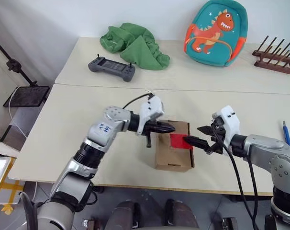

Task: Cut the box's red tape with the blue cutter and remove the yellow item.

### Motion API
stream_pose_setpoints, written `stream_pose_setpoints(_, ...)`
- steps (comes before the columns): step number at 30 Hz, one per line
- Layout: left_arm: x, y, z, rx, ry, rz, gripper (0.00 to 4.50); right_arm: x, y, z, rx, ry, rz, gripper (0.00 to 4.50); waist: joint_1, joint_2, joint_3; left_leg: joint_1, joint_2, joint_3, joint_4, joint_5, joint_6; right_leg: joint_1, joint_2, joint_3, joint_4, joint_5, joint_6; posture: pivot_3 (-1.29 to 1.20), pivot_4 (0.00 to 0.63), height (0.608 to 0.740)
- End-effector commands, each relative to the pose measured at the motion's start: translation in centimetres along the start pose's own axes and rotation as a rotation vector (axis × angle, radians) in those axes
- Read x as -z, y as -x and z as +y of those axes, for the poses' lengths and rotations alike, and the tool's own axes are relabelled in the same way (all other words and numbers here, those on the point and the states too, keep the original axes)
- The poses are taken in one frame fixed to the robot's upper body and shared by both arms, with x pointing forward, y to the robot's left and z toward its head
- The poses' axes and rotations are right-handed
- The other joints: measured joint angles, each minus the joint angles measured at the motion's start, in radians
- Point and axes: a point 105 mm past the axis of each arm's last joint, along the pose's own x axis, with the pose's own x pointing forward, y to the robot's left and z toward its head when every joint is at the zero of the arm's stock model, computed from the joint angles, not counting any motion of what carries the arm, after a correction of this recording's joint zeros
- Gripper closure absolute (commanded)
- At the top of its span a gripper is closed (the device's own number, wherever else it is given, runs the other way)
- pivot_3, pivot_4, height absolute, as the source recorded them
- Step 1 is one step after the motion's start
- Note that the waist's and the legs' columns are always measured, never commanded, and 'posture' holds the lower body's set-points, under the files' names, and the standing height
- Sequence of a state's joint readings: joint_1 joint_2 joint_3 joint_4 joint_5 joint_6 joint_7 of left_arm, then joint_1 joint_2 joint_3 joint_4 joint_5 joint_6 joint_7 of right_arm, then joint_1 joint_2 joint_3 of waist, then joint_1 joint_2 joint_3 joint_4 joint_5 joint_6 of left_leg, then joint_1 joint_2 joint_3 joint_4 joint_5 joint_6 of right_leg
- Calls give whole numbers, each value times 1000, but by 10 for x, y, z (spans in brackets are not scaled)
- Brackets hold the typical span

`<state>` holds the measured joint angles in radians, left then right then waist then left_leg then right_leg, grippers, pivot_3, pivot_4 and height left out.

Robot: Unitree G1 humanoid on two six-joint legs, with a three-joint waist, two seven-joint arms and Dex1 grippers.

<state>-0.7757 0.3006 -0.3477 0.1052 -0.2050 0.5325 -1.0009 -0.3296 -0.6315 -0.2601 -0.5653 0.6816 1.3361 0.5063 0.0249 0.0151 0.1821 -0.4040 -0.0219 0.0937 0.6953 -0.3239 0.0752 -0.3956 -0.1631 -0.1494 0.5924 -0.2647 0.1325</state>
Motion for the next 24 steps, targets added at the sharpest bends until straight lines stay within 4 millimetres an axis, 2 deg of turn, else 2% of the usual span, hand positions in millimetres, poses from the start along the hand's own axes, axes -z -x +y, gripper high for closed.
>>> stream_pose_setpoints(1, 13, 1, -1, -20, -18, 55, 4500, 3, 6, 0, 25, 20, 21, 51, 0, 0, 0, 0, 0, 0, 0, 0, 0, 0, 0, 0, 0, 0, 0, 0, 150, 740)
stream_pose_setpoints(6, 25, 2, -5, -25, -7, 83, 4500, 9, 12, -6, 56, 2, 31, 51, 1, 0, 0, 2, 1, -1, 0, 0, 0, 1, 0, 0, 0, 0, 0, 0, 150, 740)
stream_pose_setpoints(10, 41, 2, -4, -38, 21, 104, 4500, 18, 26, -25, 135, -32, 49, 51, 3, -2, -2, 2, 1, -2, 0, 0, 0, 3, -1, 0, -1, 0, 0, 0, 150, 740)
stream_pose_setpoints(24, 40, 1, -5, -33, 33, 99, 4500, 25, 28, -23, 134, -37, 84, 51, 3, -2, -3, 4, 1, -2, 0, -1, 0, 4, -2, 7, -1, 0, 0, 0, 150, 740)
